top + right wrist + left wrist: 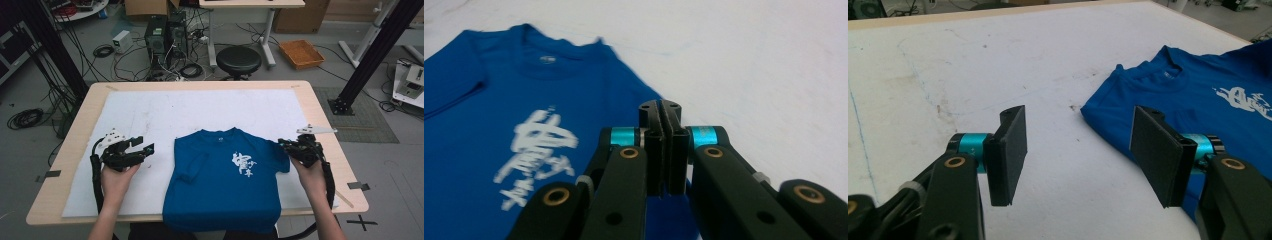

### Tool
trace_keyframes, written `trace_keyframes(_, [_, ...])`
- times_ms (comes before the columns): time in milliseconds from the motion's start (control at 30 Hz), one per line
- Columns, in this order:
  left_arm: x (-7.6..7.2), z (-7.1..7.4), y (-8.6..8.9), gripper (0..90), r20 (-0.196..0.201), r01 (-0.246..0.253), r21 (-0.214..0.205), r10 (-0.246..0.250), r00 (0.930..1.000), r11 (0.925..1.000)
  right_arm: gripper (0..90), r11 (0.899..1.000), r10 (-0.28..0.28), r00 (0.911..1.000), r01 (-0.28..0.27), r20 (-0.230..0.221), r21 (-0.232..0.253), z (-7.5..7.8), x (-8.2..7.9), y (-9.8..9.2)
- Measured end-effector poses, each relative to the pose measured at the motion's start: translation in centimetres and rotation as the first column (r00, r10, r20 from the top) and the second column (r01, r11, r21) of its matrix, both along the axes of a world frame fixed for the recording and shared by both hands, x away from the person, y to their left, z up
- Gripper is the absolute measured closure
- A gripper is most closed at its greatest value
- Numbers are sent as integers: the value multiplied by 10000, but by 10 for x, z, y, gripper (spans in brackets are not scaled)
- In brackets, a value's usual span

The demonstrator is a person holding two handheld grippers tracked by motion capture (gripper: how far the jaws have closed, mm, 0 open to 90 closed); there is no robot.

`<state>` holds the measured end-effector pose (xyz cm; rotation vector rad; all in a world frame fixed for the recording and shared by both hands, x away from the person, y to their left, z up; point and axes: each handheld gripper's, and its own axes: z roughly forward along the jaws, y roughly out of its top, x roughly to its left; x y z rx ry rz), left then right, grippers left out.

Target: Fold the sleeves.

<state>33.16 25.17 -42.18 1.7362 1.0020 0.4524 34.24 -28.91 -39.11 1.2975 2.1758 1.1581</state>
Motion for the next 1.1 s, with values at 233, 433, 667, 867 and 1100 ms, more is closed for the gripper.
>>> trace_keyframes(233, [1,-1,-1,400,-97,144,-87,-145,9998,9999,892,9945,559,9984,-550,72,-889,11,-5,61])
trace_keyframes(433, [2,-2,-1,400,-149,175,-171,-177,9997,9997,875,9814,1019,9947,-1025,-123,-1623,3,3,120])
trace_keyframes(667, [4,-4,-3,400,-316,257,-116,-260,9992,9996,723,9851,1309,9910,-1268,283,-1159,5,3,128])
trace_keyframes(867, [5,-5,-5,400,-392,319,-100,-322,9987,9994,690,9942,901,9957,-886,206,-616,0,-8,83])
trace_keyframes(1100, [4,-5,-8,400,-428,328,-64,-331,9985,9994,690,9911,1163,9931,-1172,-174,-635,-22,-33,66])
